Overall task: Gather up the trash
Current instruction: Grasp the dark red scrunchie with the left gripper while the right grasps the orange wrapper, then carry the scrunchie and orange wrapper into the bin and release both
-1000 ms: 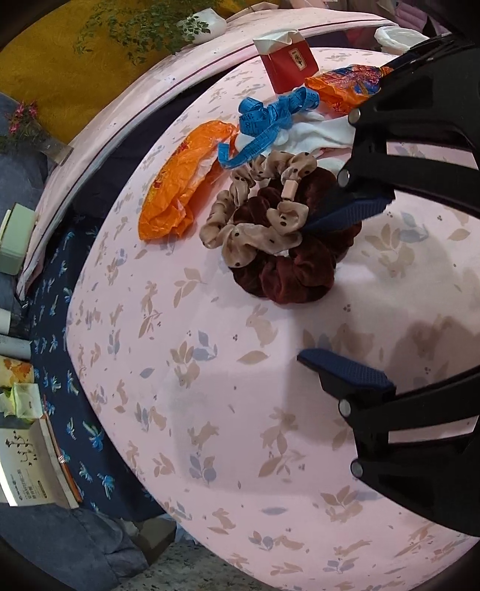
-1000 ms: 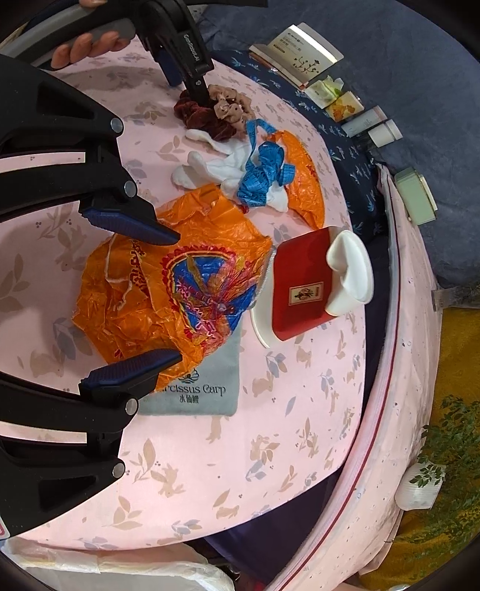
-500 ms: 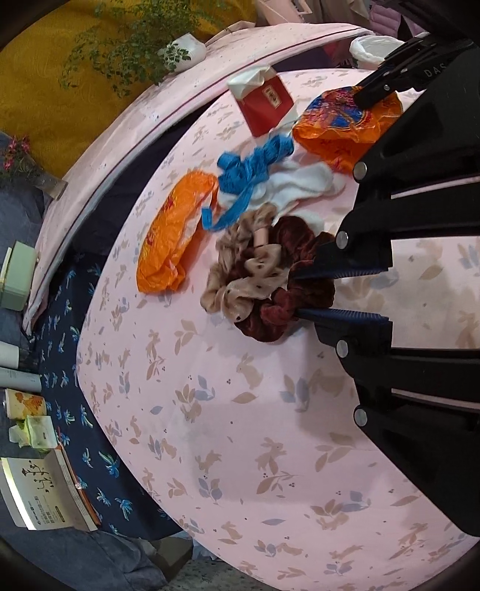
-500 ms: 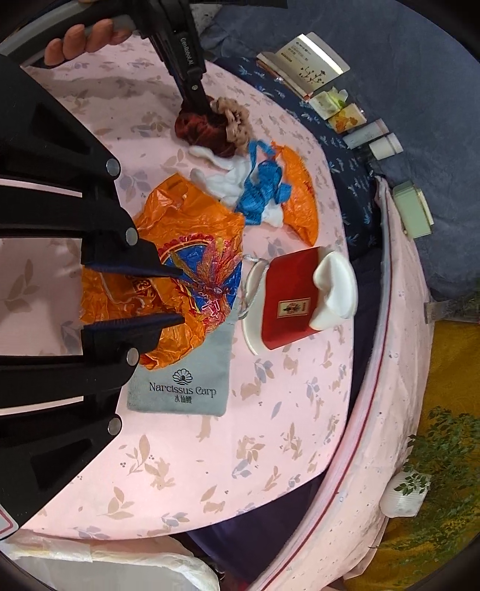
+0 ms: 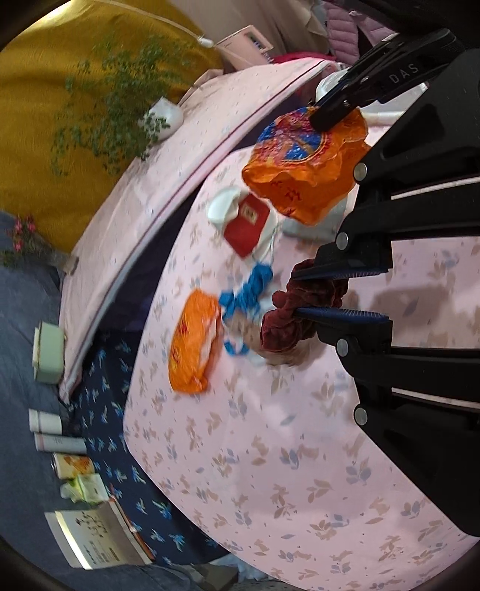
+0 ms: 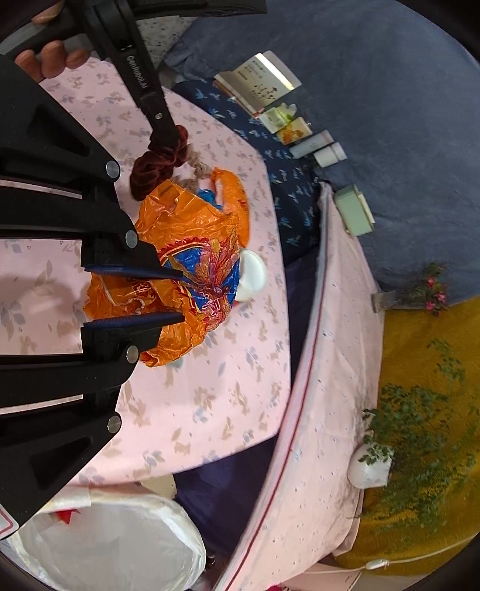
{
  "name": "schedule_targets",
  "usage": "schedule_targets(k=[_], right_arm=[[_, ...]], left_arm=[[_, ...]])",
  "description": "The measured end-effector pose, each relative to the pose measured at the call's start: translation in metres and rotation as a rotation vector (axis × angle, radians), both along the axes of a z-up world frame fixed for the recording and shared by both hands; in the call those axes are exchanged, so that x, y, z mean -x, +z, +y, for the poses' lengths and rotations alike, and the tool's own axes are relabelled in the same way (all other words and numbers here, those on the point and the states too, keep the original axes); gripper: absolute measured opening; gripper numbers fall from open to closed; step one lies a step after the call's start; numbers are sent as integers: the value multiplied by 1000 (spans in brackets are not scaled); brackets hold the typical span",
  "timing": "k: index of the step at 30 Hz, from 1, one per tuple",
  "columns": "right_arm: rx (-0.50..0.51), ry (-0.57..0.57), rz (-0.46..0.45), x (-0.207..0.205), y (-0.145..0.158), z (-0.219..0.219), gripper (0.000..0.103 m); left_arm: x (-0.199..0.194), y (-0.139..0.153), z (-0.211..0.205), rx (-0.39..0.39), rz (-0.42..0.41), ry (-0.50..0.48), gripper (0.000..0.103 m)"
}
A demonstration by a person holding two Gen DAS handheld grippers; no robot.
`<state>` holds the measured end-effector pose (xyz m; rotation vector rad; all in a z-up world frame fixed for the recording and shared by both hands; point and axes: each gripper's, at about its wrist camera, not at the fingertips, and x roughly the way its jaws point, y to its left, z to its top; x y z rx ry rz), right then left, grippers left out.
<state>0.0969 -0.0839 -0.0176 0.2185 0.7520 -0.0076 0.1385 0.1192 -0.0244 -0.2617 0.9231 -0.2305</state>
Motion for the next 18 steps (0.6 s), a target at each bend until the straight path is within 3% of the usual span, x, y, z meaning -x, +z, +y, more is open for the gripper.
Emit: schedule_targets(k=[8, 18], right_arm=[[-12, -83, -77, 28, 30, -43, 16], [-31, -247, -124, 70, 42, -115, 16]], left_arm=[[22, 33, -58, 21, -71, -134, 13], [50, 58, -141, 32, -122, -326, 13]])
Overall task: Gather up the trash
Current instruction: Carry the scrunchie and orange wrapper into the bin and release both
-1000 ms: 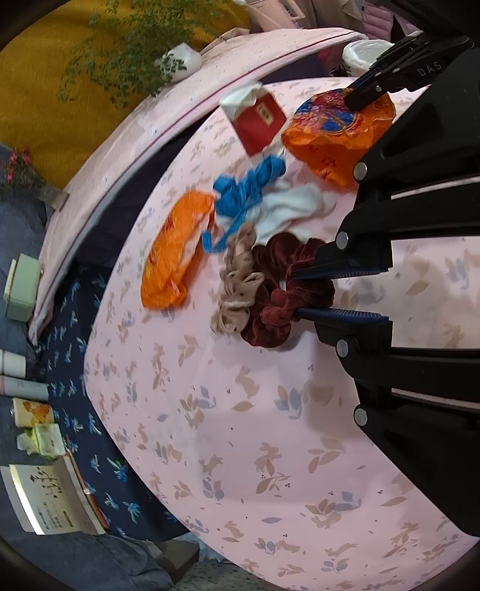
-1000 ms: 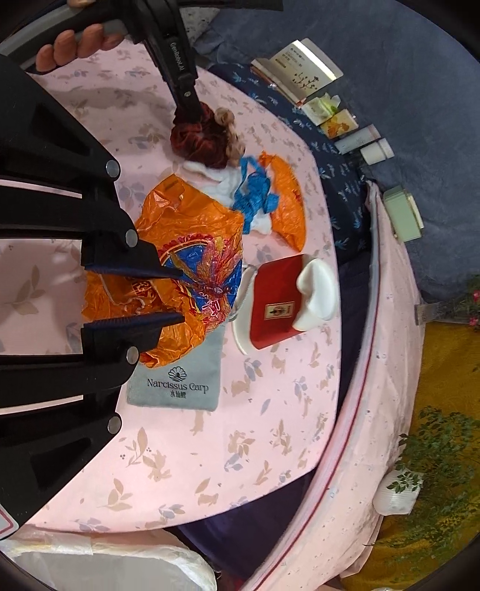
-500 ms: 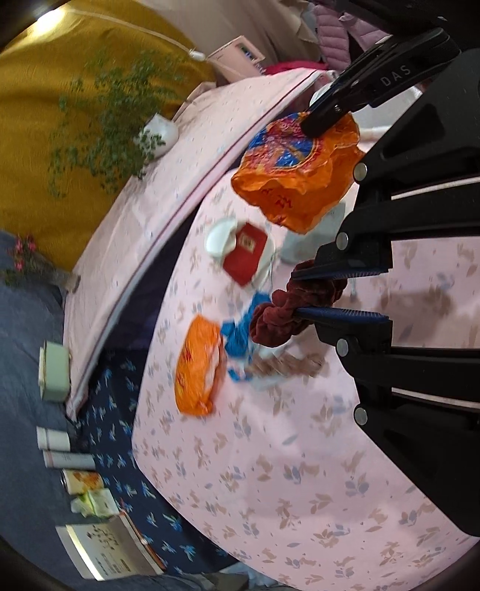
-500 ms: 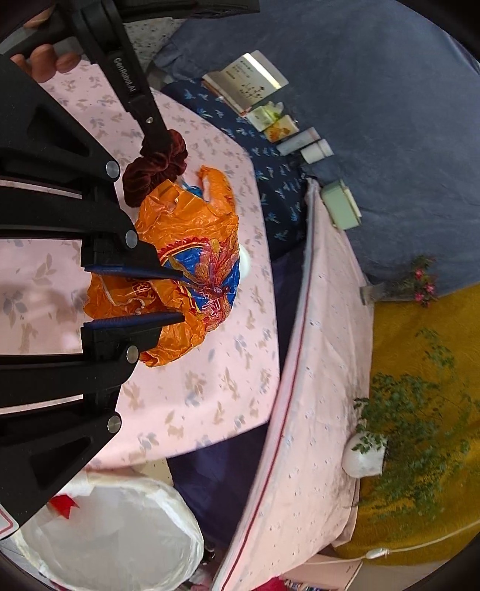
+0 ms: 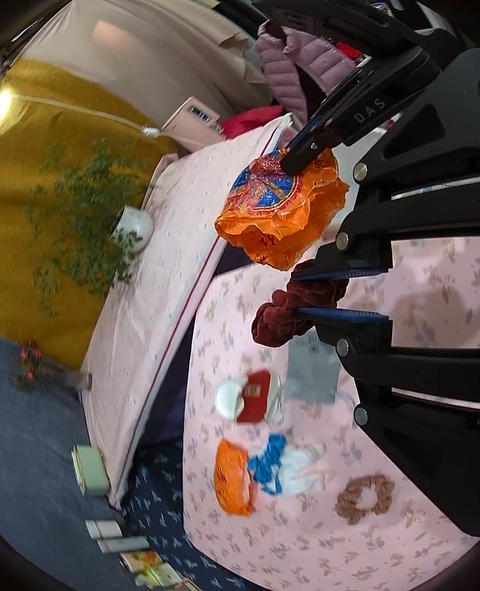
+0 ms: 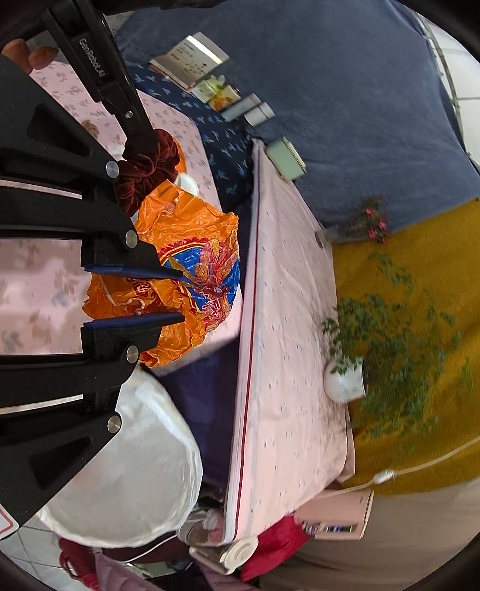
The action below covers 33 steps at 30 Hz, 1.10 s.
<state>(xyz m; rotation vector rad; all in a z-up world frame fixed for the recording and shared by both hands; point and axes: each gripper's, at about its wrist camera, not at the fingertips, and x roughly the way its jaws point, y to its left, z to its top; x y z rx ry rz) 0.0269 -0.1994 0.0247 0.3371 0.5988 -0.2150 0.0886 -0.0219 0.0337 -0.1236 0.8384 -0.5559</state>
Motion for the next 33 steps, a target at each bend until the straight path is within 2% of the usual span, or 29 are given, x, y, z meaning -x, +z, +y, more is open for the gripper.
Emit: schedule_targets(k=[13, 22, 29, 30, 32, 33], right_arm=[[-33, -209, 4, 60, -14, -90, 16], [-60, -312, 10, 90, -28, -130, 16], [-74, -346, 17, 98, -37, -147, 16], [-76, -348, 18, 99, -38, -148, 16], [-79, -350, 19, 99, -38, -149, 16], [-80, -350, 20, 99, -39, -149, 16]], left_arm=[[30, 2, -103, -14, -1, -225, 13], [44, -5, -152, -34, 11, -327, 14], [49, -15, -174, -45, 27, -369, 17], [49, -15, -176, -46, 32, -372, 19], [49, -16, -177, -39, 42, -372, 33], [49, -16, -176, -38, 38, -365, 35]])
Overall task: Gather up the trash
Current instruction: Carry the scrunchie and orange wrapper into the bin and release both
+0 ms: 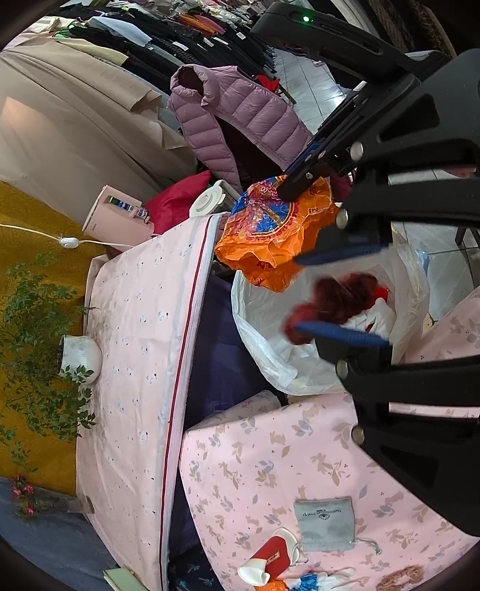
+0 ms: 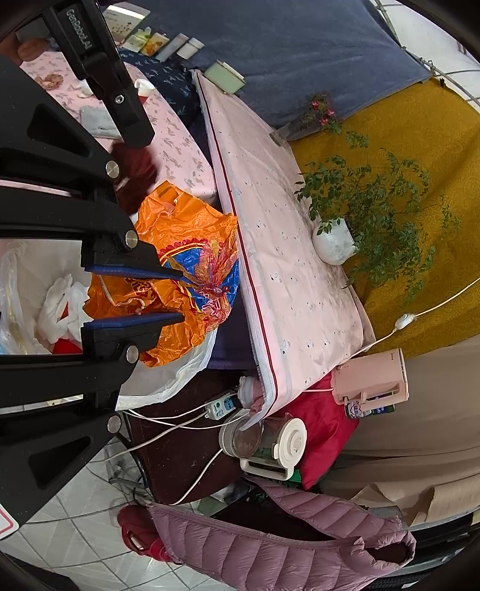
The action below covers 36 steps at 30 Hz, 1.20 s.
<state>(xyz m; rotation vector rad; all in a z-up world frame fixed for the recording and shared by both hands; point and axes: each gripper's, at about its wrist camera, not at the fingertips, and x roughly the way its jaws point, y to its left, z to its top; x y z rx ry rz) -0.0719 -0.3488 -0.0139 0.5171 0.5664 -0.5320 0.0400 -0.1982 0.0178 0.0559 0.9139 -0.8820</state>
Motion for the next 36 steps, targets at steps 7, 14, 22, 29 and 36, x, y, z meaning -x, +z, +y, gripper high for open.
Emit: schedule_targets(k=[7, 14, 22, 29, 36], right_arm=[[-7, 13, 6, -5, -3, 2, 16], [-4, 34, 9, -13, -3, 7, 16], [14, 25, 7, -16, -1, 11, 25], [20, 38, 6, -20, 3, 21, 28], [38, 86, 13, -33, 7, 41, 37]], left_arm=[[-6, 1, 6, -11, -15, 34, 42], [-10, -2, 14, -20, -15, 59, 42], [-15, -4, 24, -25, -16, 90, 43], [-21, -6, 39, -30, -29, 149, 55], [-30, -10, 65, -31, -27, 214, 55]])
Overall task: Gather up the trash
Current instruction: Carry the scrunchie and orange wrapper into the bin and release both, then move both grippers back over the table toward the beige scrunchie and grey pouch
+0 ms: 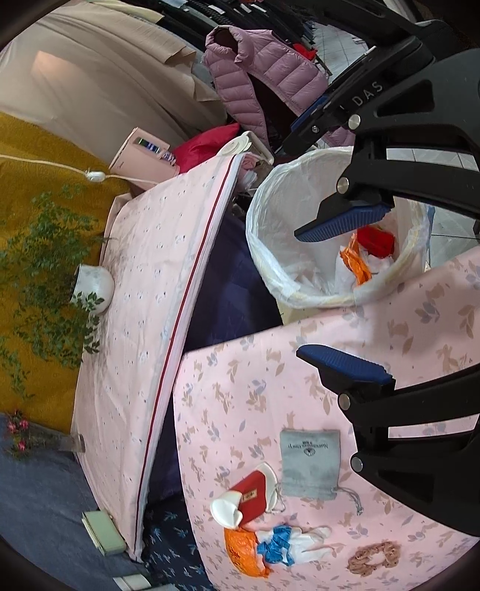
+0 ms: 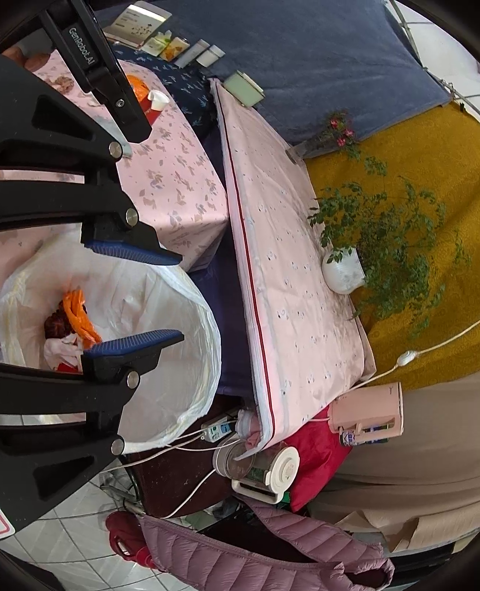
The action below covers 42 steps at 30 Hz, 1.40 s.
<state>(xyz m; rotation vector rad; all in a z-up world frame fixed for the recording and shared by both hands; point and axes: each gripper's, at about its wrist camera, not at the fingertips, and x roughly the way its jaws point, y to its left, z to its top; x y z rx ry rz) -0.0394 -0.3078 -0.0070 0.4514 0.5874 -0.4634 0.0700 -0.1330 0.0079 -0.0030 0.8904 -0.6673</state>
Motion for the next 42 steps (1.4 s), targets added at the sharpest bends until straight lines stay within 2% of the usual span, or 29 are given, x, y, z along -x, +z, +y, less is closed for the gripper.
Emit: schedule_targets(k=[5, 12, 16, 23, 31, 42], right_arm=[[13, 50, 7, -14, 3, 21, 41], [30, 130, 24, -36, 3, 54, 44], [37, 179, 35, -50, 1, 76, 48], [44, 286, 71, -79, -8, 120, 48], [10, 395, 134, -114, -33, 164, 48], [-11, 447, 231, -156, -75, 194, 48]], left_arm=[[-9, -3, 26, -3, -3, 64, 60], [-26, -13, 75, -13, 4, 180, 61], [-37, -24, 113, -33, 21, 268, 61], [-53, -51, 187, -89, 51, 433, 64], [-65, -91, 265, -134, 140, 601, 64], [-75, -119, 316, -152, 209, 690, 64]])
